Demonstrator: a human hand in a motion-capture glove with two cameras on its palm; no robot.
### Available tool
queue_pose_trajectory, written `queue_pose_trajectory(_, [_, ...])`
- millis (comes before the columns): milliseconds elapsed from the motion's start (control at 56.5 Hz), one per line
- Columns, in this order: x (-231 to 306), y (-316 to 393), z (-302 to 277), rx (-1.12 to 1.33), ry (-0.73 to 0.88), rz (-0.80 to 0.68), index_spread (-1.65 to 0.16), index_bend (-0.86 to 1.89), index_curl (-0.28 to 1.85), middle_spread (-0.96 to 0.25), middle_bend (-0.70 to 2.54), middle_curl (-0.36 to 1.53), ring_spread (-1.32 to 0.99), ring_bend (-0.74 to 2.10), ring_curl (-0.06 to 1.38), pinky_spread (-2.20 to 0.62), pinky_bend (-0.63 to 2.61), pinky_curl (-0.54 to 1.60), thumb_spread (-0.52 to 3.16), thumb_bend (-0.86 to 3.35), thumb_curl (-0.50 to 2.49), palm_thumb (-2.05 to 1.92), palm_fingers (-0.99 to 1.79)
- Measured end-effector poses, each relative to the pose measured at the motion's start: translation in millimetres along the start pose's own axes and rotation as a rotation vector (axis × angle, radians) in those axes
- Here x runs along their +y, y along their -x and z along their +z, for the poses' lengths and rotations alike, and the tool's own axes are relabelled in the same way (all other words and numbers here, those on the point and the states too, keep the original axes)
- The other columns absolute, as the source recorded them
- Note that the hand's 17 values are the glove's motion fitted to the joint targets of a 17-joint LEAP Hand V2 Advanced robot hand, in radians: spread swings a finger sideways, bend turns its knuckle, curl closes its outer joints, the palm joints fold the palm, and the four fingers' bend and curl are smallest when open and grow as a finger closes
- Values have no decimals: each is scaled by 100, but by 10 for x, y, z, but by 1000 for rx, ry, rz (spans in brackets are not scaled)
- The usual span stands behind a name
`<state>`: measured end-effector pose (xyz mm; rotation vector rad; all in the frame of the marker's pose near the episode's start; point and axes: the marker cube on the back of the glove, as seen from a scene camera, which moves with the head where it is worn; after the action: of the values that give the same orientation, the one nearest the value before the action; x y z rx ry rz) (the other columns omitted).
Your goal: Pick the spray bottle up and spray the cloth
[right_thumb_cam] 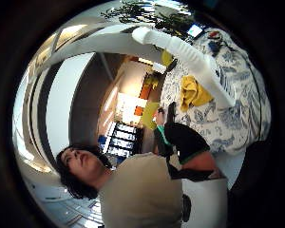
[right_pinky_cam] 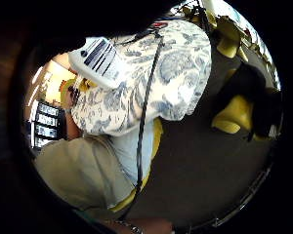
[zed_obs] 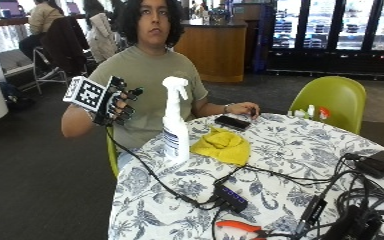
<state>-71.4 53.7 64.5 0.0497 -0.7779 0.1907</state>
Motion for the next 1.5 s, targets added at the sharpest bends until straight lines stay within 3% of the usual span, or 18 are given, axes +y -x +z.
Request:
queue_pose_trajectory(336, [429,87,50,48,-13,14,-36,12,27,9,20,40,3,46,36,22,52,37,107,-3,39,58,25])
queue_pose_trajectory(637, [368,89,71,28,-19,-4,-36,12,23,9,19,37,4,43,34,22,51,36,104,-3,37,59,25])
queue_pose_trajectory(867, [-174,245,416,-166,-12,-63,-35,12,22,10,20,36,5,44,34,23,49,36,103,-2,37,62,27])
queue_pose_trajectory(1096, [-1024,275,686,-299,-287,27,-30,18,25,14,16,34,7,34,32,21,51,37,105,4,43,85,17])
queue_pose_trajectory(1238, [-1387,263,801,-331,-340,73,-24,16,26,16,20,34,9,33,31,20,44,34,105,4,46,92,17])
queue_pose_trajectory(1397, [-1689,219,870,-356,-488,-4,-19,14,26,17,19,34,10,37,32,19,41,34,103,-1,47,93,20])
queue_pose_trajectory(1503, [-1749,225,934,-332,-427,-12,-18,14,26,16,19,34,9,42,33,19,39,33,99,-3,47,91,26])
